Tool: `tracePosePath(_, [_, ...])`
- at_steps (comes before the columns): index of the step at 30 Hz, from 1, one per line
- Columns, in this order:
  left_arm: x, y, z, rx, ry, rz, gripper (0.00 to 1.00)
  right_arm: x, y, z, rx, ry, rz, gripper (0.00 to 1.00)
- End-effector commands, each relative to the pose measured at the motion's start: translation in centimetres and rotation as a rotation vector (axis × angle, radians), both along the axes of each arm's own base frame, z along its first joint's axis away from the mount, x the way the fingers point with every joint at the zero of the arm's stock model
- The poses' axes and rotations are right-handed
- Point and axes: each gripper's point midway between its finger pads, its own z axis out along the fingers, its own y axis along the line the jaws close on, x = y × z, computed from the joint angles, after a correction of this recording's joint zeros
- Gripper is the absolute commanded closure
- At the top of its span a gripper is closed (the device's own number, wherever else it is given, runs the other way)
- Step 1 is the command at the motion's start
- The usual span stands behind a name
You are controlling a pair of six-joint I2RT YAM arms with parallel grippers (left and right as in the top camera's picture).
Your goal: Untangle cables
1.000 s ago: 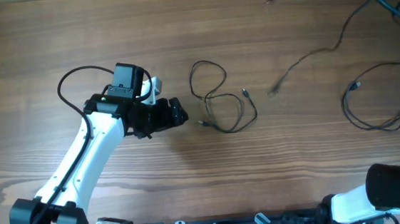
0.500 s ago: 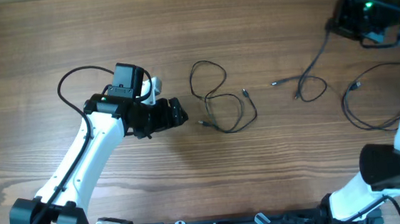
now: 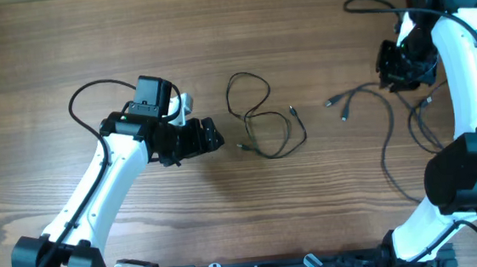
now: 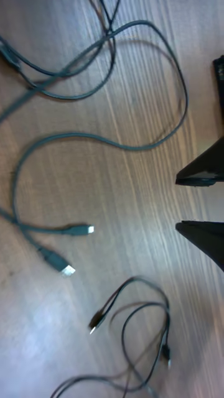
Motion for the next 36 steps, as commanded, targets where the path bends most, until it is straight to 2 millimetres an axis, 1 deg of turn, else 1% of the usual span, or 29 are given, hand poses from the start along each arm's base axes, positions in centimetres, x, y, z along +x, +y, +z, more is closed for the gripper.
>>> tracePosePath(1, [0.0, 0.1, -0.3, 0.008, -0.001, -0.01, 0.11, -0.5, -1.3, -1.2, -0.07, 0.037, 0.022, 0.59])
tracePosePath(2, [-0.1, 0.1, -0.3, 0.009, 0.0, -0.01, 0.11, -0.4, -1.8, -1.3, -0.098, 0.036, 0.024, 0.51])
tracePosePath(3, [-0.1, 0.1, -0.3, 0.008, 0.0, -0.01, 0.11, -0.2, -2.6, -1.4, -0.144, 0.028, 0.025, 0.47])
tracePosePath(4, [-0.1, 0.1, -0.3, 0.009, 0.0, -0.011, 0.11, 0.2, -3.1, -1.4, -0.169, 0.015, 0.026, 0.47])
tracePosePath(5, [-0.1, 0.1, -0.3, 0.009, 0.002, -0.01, 0.11, 1.3, -3.5, -1.7, -0.196, -0.028, 0.026, 0.48])
tracePosePath(6, [-0.1, 0.1, -0.3, 0.009, 0.003, -0.01, 0.11, 2.1, -3.6, -2.2, -0.198, -0.057, 0.036, 0.51])
tracePosePath(7, [-0.2, 0.1, -0.3, 0.01, 0.006, -0.01, 0.11, 2.7, -3.6, -2.8, -0.201, -0.08, 0.053, 0.54])
tracePosePath(9, [-0.4, 0.2, -0.4, 0.013, 0.016, -0.01, 0.11, 3.3, -3.7, -4.8, -0.205, -0.105, 0.102, 0.54])
tracePosePath(10, [-0.5, 0.2, -0.4, 0.014, 0.02, -0.01, 0.11, 3.6, -4.0, -5.9, -0.218, -0.118, 0.127, 0.49])
tracePosePath(11, [-0.5, 0.2, -0.4, 0.014, 0.021, -0.01, 0.11, 3.6, -4.6, -6.9, -0.249, -0.123, 0.121, 0.4])
tracePosePath(13, [-0.5, 0.2, -0.4, 0.013, 0.022, -0.007, 0.11, 3.6, -5.8, -8.3, -0.289, -0.138, 0.043, 0.23])
tracePosePath(14, [-0.5, 0.2, -0.4, 0.013, 0.022, -0.007, 0.11, 3.7, -6.2, -8.8, -0.287, -0.15, 0.02, 0.21])
tracePosePath(18, [-0.5, 0.2, -0.4, 0.012, 0.023, -0.004, 0.11, 3.9, -6.9, -11.0, -0.205, -0.197, -0.054, 0.19])
tracePosePath(20, [-0.5, 0.2, -0.4, 0.011, 0.028, 0.005, 0.11, 4.3, -7.0, -11.5, -0.191, -0.221, -0.064, 0.19])
tracePosePath(23, [-0.5, 0.2, -0.4, 0.009, 0.036, 0.02, 0.1, 5.0, -7.2, -11.5, -0.196, -0.256, -0.066, 0.19])
tracePosePath(27, [-0.5, 0.2, -0.4, 0.009, 0.035, 0.02, 0.11, 5.2, -7.2, -11.5, -0.198, -0.264, -0.066, 0.18])
tracePosePath(30, [-0.5, 0.2, -0.4, 0.009, 0.037, 0.023, 0.11, 5.8, -7.3, -11.3, -0.202, -0.289, -0.068, 0.14])
tracePosePath(32, [-0.5, 0.2, -0.4, 0.009, 0.038, 0.023, 0.11, 5.8, -7.3, -11.4, -0.202, -0.289, -0.068, 0.11])
tracePosePath(35, [-0.5, 0.2, -0.4, 0.009, 0.037, 0.023, 0.11, 5.5, -7.3, -13.1, -0.195, -0.248, -0.066, 0.11])
tracePosePath(36, [-0.5, 0.2, -0.4, 0.009, 0.037, 0.023, 0.11, 5.3, -7.2, -14.0, -0.191, -0.225, -0.064, 0.11])
